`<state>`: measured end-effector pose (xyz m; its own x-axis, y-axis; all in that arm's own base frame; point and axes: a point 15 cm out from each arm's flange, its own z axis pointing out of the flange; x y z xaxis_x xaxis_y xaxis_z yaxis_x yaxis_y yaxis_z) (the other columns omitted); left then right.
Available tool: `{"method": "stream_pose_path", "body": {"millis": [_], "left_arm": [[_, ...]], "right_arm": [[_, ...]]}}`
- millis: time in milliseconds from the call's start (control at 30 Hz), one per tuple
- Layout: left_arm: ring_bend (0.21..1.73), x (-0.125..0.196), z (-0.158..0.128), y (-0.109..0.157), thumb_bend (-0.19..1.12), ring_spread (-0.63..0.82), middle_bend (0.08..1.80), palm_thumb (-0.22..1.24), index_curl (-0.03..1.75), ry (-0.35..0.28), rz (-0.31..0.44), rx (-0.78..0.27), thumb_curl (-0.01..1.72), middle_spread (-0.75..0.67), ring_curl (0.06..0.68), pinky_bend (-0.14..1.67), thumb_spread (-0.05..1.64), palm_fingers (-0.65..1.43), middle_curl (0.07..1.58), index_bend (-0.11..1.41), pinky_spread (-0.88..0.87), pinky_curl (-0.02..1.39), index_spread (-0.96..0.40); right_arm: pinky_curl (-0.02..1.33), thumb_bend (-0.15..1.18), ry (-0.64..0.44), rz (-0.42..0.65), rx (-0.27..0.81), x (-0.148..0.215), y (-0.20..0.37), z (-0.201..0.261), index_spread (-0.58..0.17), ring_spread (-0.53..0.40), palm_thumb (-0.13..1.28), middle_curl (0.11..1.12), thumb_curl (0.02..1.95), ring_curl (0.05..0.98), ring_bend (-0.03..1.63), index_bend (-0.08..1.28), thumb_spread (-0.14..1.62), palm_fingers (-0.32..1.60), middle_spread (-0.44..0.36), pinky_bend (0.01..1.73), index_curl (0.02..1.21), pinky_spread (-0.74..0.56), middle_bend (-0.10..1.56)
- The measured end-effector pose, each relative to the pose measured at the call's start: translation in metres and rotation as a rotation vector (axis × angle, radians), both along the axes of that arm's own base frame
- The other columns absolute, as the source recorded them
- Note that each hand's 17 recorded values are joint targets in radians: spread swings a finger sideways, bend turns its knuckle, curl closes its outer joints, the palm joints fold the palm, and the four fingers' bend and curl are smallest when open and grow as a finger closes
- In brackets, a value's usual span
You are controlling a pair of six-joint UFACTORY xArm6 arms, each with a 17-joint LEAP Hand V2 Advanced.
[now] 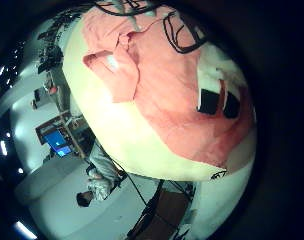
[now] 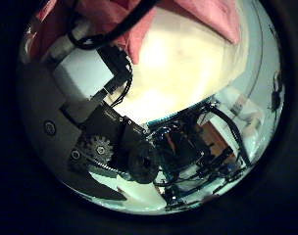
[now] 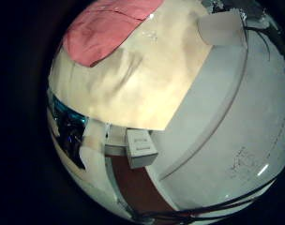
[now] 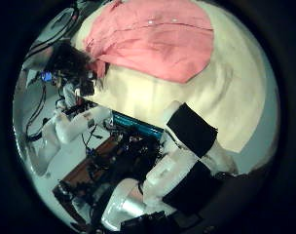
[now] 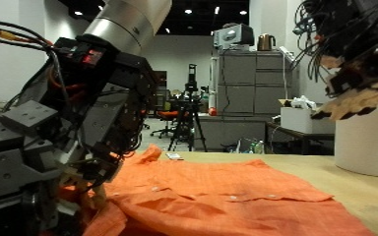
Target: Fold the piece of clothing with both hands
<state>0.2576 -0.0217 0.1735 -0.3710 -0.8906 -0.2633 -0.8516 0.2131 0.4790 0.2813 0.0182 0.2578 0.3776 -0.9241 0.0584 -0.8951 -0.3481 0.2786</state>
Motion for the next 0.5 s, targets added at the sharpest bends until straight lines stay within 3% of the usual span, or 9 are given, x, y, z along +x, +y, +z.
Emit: {"method": "stream_pose_path", "body": {"millis": [300, 500], "left_arm": [[1.3, 0.003, 0.01, -0.002, -0.02, -0.48, 0.74, 0.9, 0.95, -0.004, 0.01, -0.011, 0.63, -0.59, 0.551, 1.27, 0.96, 0.94, 1.15, 0.33, -0.63, 0.62, -0.61], [1.31, 0.006, 0.017, -0.004, -0.02, -0.48, 0.74, 0.9, 1.09, -0.012, 0.009, -0.017, 0.65, -0.61, 0.549, 1.29, 0.96, 0.93, 1.18, 0.27, -0.62, 0.62, -0.64]], "right_arm": [[0.27, -0.02, 0.017, 0.022, 0.004, -0.004, 0.008, -0.054, -0.196, 0.062, 0.52, 0.38, 0.28, 0.272, 0.47, 0.15, 1.28, 0.47, 0.032, 0.24, 0.31, 0.07, 0.32], [0.27, -0.03, 0.043, 0.047, -0.008, -0.01, 0.017, -0.065, -0.182, 0.02, 0.49, 0.39, 0.28, 0.282, 0.5, 0.16, 1.21, 0.45, 0.02, 0.28, 0.3, 0.03, 0.34]]}}
